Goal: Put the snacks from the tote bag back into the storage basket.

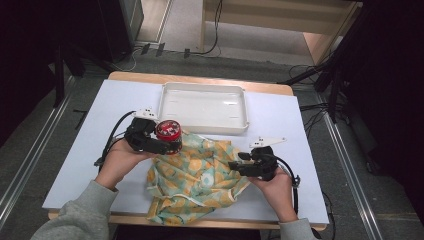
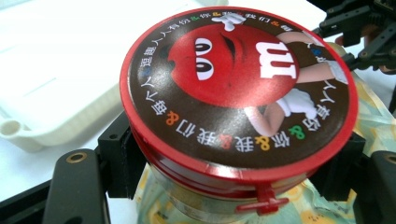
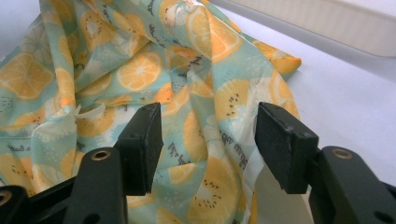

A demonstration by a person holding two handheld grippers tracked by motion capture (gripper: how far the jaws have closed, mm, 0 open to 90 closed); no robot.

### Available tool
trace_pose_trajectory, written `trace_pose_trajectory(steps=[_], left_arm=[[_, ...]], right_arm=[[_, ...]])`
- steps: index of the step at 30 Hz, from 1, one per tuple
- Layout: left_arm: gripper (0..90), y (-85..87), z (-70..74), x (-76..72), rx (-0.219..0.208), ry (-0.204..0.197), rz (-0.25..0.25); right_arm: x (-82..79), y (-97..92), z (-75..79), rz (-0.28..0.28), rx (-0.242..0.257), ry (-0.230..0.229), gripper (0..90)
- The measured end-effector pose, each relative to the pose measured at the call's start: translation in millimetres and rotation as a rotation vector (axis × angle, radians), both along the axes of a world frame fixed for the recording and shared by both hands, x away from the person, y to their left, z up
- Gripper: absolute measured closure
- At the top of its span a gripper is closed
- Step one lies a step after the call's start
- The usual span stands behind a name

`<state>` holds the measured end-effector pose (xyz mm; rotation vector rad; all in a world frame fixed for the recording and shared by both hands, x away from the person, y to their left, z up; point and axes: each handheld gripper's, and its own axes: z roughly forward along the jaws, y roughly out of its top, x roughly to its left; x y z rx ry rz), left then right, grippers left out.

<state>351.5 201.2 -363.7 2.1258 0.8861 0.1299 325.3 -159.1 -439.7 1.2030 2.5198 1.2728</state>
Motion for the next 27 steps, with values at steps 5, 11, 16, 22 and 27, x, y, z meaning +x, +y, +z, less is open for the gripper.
trace_pose_trajectory(steps=[5, 11, 16, 22, 27], left_arm=[[25.8, -1.4, 5.8, 8.7, 0.015, -0.009, 0.016], [25.8, -1.7, 8.0, 21.8, 0.015, -0.006, 0.035], [25.8, -2.0, 5.6, 29.9, 0.024, 0.001, 0.054], [25.8, -2.4, 6.1, 36.7, 0.030, 0.003, 0.062], [25.8, -2.7, 6.4, 44.9, 0.034, 0.004, 0.073]], right_arm=[[0.3, -0.5, 0.0, 0.001, 0.000, -0.003, 42.9], [-0.1, 0.0, 0.4, 0.003, 0.005, -0.003, 42.9], [0.1, 0.3, 0.4, 0.003, 0.006, -0.002, 42.9], [-0.1, 1.4, 0.3, 0.006, 0.006, 0.000, 42.9], [-0.3, 1.7, 0.6, 0.006, 0.007, -0.002, 42.9]])
